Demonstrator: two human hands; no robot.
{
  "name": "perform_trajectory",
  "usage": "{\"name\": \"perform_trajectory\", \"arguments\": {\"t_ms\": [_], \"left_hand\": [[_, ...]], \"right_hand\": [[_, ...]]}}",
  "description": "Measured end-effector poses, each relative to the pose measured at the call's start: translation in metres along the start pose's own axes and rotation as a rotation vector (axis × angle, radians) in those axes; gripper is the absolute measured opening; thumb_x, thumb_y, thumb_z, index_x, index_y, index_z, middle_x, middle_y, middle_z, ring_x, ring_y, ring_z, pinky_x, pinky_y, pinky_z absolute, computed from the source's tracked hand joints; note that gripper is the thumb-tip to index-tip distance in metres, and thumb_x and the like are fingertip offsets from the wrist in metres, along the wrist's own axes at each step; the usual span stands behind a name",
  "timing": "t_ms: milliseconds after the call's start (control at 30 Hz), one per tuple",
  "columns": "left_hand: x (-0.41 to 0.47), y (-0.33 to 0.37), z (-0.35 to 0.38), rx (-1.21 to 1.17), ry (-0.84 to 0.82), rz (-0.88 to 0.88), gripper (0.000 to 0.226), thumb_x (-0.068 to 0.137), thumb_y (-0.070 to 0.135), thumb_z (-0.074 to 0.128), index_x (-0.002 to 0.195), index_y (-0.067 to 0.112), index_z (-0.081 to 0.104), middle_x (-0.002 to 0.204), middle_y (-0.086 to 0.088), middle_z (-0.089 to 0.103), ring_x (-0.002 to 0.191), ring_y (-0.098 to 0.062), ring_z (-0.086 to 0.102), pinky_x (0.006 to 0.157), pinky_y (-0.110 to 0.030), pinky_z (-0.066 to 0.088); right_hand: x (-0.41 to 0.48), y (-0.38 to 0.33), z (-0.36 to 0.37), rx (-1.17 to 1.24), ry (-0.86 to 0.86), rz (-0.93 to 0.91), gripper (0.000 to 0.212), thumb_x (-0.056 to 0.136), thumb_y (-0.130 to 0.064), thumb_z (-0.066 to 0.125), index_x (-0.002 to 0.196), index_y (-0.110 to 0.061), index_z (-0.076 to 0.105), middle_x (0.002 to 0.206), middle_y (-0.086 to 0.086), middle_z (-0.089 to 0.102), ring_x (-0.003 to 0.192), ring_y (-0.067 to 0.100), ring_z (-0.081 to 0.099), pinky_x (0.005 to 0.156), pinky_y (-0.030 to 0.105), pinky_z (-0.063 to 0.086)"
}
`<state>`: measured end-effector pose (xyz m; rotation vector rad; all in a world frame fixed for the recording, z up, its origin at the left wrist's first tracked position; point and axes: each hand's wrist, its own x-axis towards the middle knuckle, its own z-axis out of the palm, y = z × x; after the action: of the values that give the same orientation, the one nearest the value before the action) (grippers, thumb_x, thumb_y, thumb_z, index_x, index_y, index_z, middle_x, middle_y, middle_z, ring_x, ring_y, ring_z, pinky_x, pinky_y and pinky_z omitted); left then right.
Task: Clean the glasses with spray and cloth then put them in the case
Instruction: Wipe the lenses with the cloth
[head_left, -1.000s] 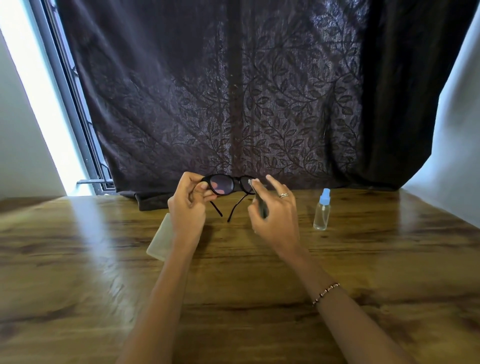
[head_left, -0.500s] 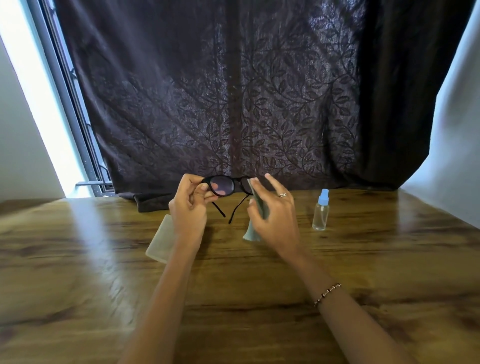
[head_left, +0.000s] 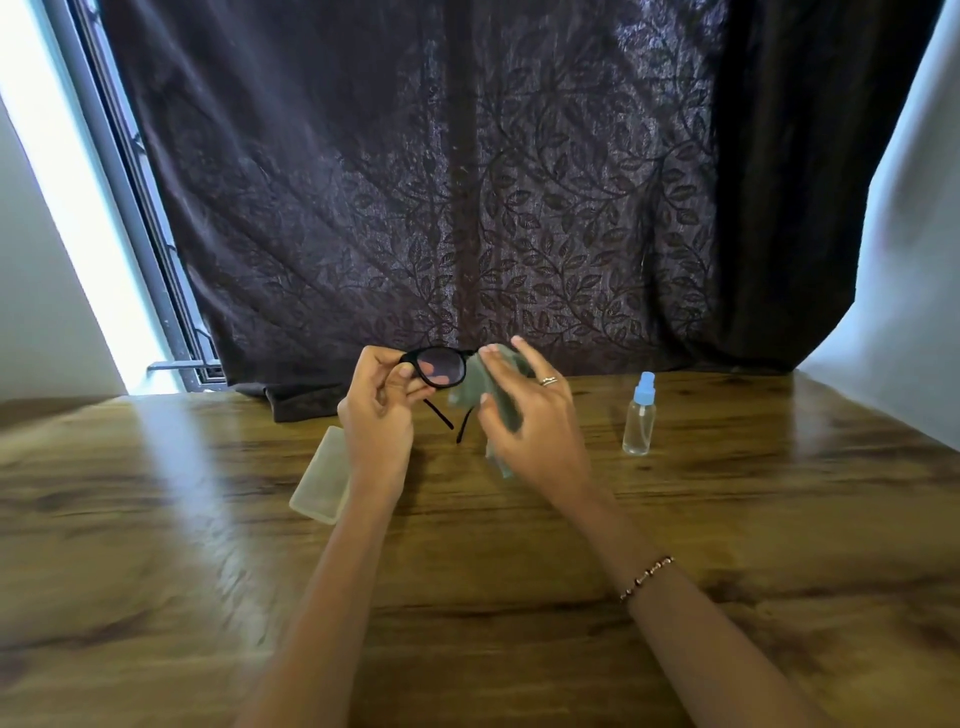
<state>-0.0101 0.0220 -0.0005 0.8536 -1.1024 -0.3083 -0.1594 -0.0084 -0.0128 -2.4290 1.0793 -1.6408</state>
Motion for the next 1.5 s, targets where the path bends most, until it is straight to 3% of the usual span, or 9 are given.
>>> {"name": "perform_trajectory", "arguments": {"t_ms": [200,367,567,833,933,1133,1233,1333,1500], "left_hand": [[-0.002,-0.002,0.003,0.045,0.009,0.005,0.012,0.099,0.004,0.044,0.094,0.001,0.054,0.086,-0.013,0.069,0.080,-0.017,0.072,0.073,-0.025,0.058],[0.001,0.003,0.000,0.021,0.023,0.014,0.012,0.100,0.003,0.043,0.094,0.002,0.053,0.085,-0.008,0.069,0.080,-0.018,0.072,0.071,-0.023,0.056],[-0.001,0.001,0.002,0.024,0.016,-0.005,0.012,0.100,0.005,0.043,0.093,0.004,0.053,0.085,-0.012,0.068,0.079,-0.021,0.072,0.073,-0.028,0.058],[0.000,0.002,0.001,0.003,0.035,-0.016,0.018,0.100,0.003,0.042,0.088,0.012,0.053,0.082,-0.004,0.068,0.080,-0.019,0.072,0.070,-0.023,0.056],[0.001,0.001,-0.003,0.001,0.036,-0.029,0.012,0.100,0.002,0.041,0.094,0.004,0.051,0.084,-0.006,0.068,0.080,-0.017,0.072,0.070,-0.021,0.055],[-0.001,-0.002,0.002,0.009,-0.033,-0.048,0.016,0.100,0.007,0.043,0.088,0.012,0.054,0.082,-0.003,0.069,0.080,-0.020,0.071,0.068,-0.022,0.056],[-0.001,-0.003,0.002,-0.011,-0.035,-0.061,0.014,0.100,0.007,0.043,0.091,0.008,0.053,0.084,-0.005,0.069,0.081,-0.021,0.071,0.068,-0.021,0.055],[0.001,-0.002,-0.001,-0.037,-0.013,-0.074,0.011,0.100,0.006,0.042,0.095,0.001,0.051,0.087,-0.012,0.068,0.082,-0.023,0.071,0.071,-0.023,0.057],[0.005,-0.001,-0.004,-0.056,0.031,-0.071,0.019,0.100,0.005,0.042,0.088,0.016,0.052,0.085,-0.009,0.068,0.082,-0.027,0.072,0.071,-0.026,0.056]], "right_hand": [[-0.005,-0.006,0.001,-0.026,0.025,-0.058,0.045,0.084,0.003,0.057,0.129,-0.001,0.058,0.133,0.003,0.054,0.129,0.023,0.051,0.104,0.048,0.043],[-0.002,0.003,-0.004,-0.054,-0.015,0.095,0.045,0.091,-0.016,0.058,0.135,-0.010,0.053,0.137,-0.011,0.043,0.131,0.024,0.048,0.112,0.045,0.032],[0.000,0.002,0.007,-0.015,-0.037,0.018,0.048,0.091,-0.021,0.062,0.137,-0.010,0.051,0.140,-0.001,0.052,0.141,0.014,0.033,0.112,0.043,0.035],[0.002,0.005,-0.004,0.034,0.092,0.065,0.028,0.086,0.001,0.063,0.111,-0.010,0.071,0.110,0.004,0.071,0.100,0.005,0.063,0.092,0.019,0.049],[0.010,0.001,-0.017,0.204,0.115,0.230,0.024,0.089,0.000,0.061,0.105,-0.013,0.073,0.095,-0.002,0.072,0.074,-0.006,0.064,0.065,0.010,0.051],[0.022,0.001,-0.025,0.640,0.314,0.582,0.018,0.089,0.001,0.060,0.090,-0.018,0.063,0.086,0.001,0.069,0.072,0.001,0.063,0.064,0.014,0.050],[0.016,-0.005,-0.021,0.374,0.203,0.357,0.018,0.090,-0.001,0.056,0.099,-0.008,0.070,0.101,0.000,0.068,0.082,0.000,0.062,0.070,0.009,0.049],[0.009,-0.005,-0.012,0.005,0.029,0.004,0.029,0.089,-0.010,0.056,0.114,0.000,0.066,0.113,0.003,0.061,0.104,0.010,0.055,0.094,0.012,0.040],[0.005,-0.001,-0.006,-0.189,-0.063,-0.035,0.042,0.089,-0.013,0.057,0.129,0.000,0.056,0.131,0.006,0.055,0.127,0.014,0.037,0.108,0.012,0.020]]}}
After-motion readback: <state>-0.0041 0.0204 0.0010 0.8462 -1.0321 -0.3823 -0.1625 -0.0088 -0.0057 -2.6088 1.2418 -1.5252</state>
